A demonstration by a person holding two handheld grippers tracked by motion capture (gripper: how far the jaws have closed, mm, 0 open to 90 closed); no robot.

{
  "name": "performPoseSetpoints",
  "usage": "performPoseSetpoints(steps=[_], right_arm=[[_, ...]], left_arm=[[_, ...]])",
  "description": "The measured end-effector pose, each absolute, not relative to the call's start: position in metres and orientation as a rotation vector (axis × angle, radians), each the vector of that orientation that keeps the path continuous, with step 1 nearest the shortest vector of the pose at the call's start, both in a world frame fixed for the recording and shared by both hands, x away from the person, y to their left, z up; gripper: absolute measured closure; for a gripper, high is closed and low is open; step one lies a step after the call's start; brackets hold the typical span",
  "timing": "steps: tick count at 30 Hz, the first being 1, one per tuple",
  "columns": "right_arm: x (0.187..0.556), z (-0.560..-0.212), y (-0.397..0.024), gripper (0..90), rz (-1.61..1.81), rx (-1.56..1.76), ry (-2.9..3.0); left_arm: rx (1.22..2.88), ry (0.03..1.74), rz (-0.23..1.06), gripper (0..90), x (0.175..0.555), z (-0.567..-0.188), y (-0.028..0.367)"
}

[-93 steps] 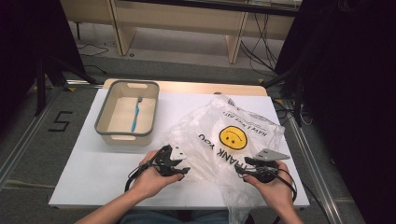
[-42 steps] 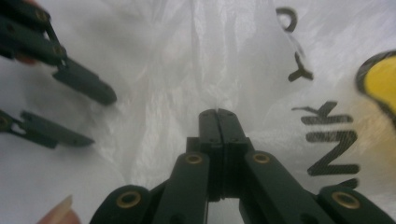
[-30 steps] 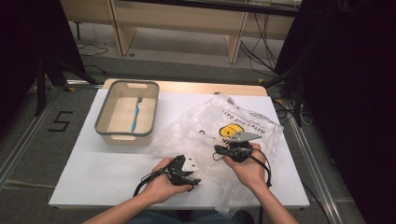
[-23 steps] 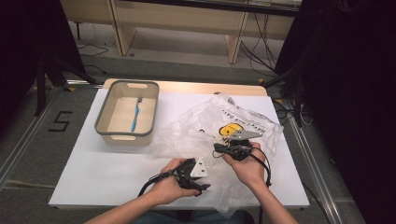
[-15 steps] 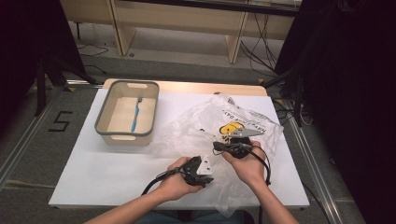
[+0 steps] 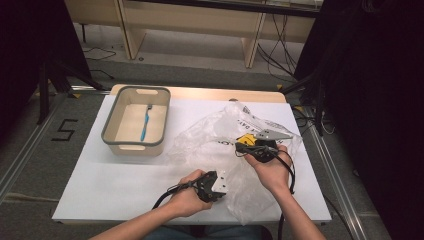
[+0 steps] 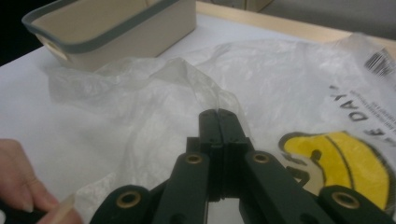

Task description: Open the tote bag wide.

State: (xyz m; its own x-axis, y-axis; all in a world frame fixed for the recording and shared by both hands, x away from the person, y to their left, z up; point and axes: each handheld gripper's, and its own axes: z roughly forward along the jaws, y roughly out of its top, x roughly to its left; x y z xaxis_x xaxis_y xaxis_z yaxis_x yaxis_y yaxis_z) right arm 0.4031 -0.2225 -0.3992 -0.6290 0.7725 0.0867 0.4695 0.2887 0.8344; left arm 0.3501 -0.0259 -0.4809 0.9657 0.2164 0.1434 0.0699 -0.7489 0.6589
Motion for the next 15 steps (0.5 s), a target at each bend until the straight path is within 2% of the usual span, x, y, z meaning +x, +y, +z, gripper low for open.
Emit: performPoseSetpoints(steps=[15], right_arm=[[0.401,-0.379,-0.222,90.0,1.285,0.97,2.031]], left_arm=[[2.425,0.236,0.272,89.3,0.357,-0.479,-0.004]])
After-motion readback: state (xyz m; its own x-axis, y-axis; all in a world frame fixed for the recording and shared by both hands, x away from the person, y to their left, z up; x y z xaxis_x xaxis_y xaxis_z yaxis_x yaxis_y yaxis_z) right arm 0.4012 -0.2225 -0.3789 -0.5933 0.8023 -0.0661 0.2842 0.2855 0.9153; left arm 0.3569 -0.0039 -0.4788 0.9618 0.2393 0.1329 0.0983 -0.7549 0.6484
